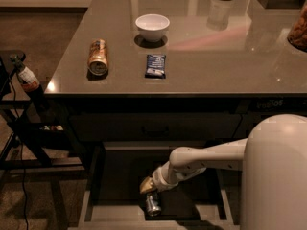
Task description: Place redbull can into middle drawer
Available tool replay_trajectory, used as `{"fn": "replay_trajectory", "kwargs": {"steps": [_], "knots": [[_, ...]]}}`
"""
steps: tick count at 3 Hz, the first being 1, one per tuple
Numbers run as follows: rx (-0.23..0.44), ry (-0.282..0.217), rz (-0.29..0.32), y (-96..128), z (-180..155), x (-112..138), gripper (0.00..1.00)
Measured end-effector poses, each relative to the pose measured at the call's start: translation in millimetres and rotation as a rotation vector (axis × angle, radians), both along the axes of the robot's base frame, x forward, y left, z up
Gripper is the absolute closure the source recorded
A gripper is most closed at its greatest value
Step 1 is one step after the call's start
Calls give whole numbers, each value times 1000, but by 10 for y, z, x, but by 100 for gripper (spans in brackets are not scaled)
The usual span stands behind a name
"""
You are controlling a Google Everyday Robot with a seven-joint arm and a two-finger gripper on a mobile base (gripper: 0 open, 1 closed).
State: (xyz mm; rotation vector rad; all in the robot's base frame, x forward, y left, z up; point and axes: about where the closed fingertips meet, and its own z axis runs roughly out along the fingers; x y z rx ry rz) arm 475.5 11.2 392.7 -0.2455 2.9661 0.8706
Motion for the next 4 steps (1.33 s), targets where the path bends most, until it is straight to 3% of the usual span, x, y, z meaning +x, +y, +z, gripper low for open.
{"fn": "replay_trajectory", "kwargs": {"steps": [1, 4], "knots": [[15, 5, -33, -1, -81, -22, 100], [15, 5, -33, 0, -81, -22, 36]]}}
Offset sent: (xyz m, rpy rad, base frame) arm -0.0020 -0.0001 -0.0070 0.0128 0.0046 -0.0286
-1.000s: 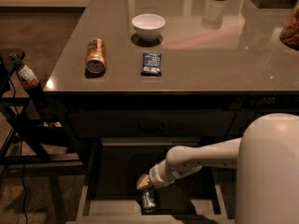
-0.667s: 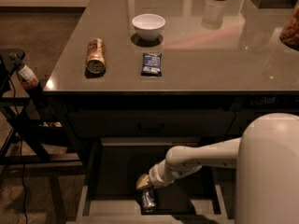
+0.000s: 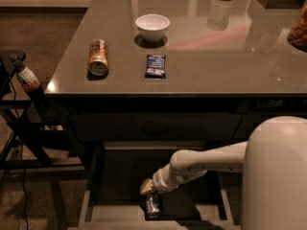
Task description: Place redbull can into middle drawer
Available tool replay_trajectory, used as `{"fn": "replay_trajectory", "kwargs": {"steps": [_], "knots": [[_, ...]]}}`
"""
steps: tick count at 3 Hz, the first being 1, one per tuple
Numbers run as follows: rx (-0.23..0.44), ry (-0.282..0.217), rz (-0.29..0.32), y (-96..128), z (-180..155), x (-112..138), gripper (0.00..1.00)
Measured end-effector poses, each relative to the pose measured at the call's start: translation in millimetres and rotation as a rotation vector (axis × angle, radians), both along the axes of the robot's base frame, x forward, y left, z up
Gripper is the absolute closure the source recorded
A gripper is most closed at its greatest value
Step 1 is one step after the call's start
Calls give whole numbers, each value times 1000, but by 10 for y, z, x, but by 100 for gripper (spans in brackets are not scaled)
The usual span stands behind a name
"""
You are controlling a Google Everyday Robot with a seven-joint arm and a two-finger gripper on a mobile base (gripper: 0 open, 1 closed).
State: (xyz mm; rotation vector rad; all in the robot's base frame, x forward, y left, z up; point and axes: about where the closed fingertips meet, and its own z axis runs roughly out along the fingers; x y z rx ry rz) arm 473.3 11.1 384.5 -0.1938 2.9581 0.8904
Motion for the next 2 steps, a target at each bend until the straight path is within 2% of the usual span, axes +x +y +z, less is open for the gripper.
{"fn": "replay_trajectory", "kwargs": {"steps": [1, 2], "knots": [[0, 0, 0, 0, 0, 0, 11], [0, 0, 0, 1, -1, -1, 0]]}}
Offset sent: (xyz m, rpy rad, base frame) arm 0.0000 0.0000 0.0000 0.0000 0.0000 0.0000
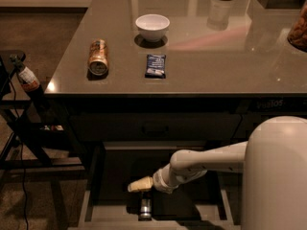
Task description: Place redbull can into middle drawer
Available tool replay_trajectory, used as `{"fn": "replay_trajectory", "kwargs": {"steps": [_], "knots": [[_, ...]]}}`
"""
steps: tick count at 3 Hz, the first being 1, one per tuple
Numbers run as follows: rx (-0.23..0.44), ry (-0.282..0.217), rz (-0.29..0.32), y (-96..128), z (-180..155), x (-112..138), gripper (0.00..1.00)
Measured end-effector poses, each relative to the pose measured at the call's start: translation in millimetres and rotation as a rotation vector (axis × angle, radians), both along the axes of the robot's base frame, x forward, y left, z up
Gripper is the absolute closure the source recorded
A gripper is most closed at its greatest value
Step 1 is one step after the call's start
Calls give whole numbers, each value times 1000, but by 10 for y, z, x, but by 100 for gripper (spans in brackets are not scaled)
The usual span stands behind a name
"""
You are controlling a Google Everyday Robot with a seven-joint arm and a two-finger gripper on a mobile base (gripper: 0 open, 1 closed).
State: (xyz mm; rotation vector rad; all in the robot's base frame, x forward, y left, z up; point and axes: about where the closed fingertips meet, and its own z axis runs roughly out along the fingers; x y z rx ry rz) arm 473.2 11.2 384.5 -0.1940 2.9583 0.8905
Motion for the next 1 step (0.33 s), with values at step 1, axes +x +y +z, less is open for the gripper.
{"fn": "replay_trajectory", "kwargs": {"steps": [1], "knots": [[0, 0, 0, 0, 0, 0, 0]]}}
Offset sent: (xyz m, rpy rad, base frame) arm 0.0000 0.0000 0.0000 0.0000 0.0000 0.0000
